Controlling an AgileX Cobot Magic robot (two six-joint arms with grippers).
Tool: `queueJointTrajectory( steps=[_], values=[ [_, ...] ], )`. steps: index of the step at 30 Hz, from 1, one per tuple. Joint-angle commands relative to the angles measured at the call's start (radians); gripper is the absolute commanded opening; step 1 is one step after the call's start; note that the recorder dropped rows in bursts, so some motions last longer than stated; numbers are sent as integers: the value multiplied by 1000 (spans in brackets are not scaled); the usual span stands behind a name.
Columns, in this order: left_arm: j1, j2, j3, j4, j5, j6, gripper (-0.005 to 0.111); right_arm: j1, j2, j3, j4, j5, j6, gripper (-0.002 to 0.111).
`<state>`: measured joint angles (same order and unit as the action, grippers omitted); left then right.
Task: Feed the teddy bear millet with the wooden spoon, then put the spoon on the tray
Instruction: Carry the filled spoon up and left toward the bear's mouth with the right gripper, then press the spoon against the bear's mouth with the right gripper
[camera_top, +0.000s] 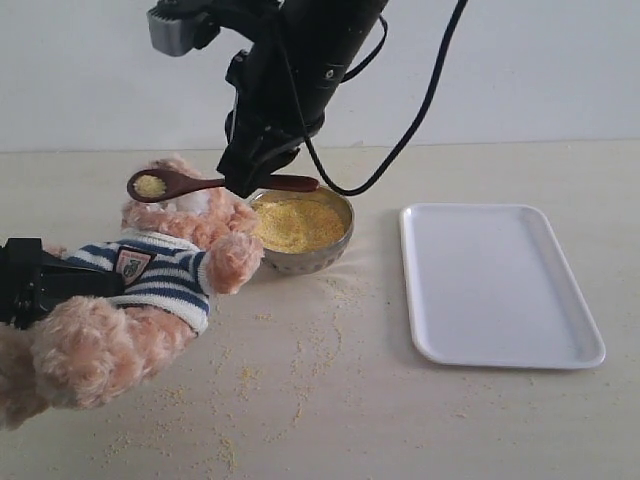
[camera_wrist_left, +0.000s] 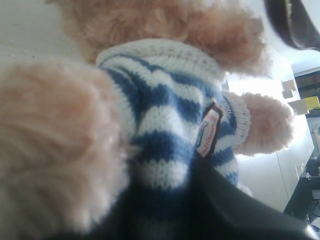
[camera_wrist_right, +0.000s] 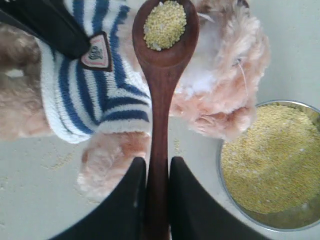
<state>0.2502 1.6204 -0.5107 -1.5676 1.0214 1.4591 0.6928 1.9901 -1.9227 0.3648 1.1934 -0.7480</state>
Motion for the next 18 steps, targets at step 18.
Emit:
queueJointTrajectory(
  steps=[18],
  values=[
    [-4, -9, 0, 13, 29, -4, 5, 97, -13, -7, -314, -96, 42, 0]
  ],
)
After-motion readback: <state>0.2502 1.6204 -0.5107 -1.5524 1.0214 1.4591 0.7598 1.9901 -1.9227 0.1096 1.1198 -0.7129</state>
